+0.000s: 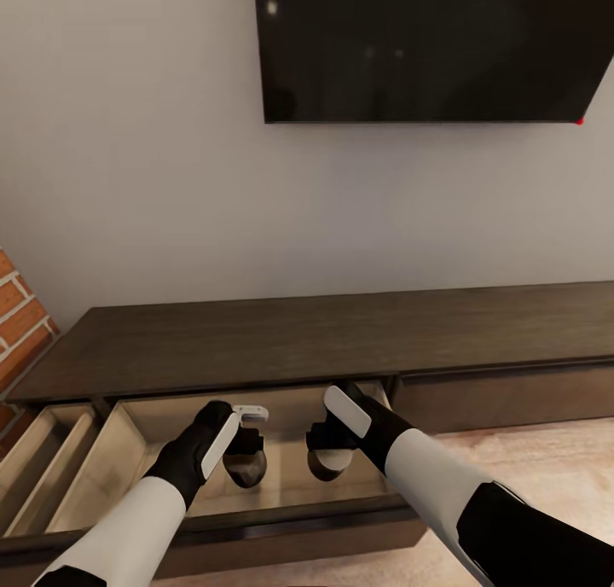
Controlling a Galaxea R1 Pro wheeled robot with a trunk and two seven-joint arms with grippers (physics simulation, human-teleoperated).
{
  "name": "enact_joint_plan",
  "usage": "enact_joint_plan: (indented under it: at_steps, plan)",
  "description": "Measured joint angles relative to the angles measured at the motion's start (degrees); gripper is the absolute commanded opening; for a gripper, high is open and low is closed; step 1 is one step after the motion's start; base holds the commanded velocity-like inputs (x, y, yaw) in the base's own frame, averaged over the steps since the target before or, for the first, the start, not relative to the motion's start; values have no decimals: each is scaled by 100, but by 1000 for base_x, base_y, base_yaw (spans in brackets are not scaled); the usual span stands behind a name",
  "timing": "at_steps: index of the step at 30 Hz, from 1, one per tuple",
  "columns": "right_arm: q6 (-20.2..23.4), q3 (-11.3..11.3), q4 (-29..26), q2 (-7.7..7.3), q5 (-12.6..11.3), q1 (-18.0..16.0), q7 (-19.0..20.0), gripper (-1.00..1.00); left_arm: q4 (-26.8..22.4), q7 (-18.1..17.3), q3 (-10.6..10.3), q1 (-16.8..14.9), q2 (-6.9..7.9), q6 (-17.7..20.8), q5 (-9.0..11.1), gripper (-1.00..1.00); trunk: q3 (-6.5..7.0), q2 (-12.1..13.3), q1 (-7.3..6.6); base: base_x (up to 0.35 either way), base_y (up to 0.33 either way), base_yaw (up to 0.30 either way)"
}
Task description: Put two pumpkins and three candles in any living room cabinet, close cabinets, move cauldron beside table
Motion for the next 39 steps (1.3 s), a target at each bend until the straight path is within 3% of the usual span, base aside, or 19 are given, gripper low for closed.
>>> enact_joint_plan:
  at_steps: [23, 27, 39]
  plan:
    - [2, -4, 0, 0, 5, 0, 3, -100, -8, 0, -36, 0, 0, -8, 6, -100, 0, 0, 2, 49, -10, 0]
    - [1, -4, 1, 0, -3, 0, -3, -100, -8, 0, -86, 1, 0, -8, 9, -100, -88, -5, 13, 1, 0, 0]
    - [2, -13, 6, 0, 1, 0, 8, -100, -9, 6, -187, 0, 0, -8, 7, -100, -177, -11, 22, 0, 0, 0]
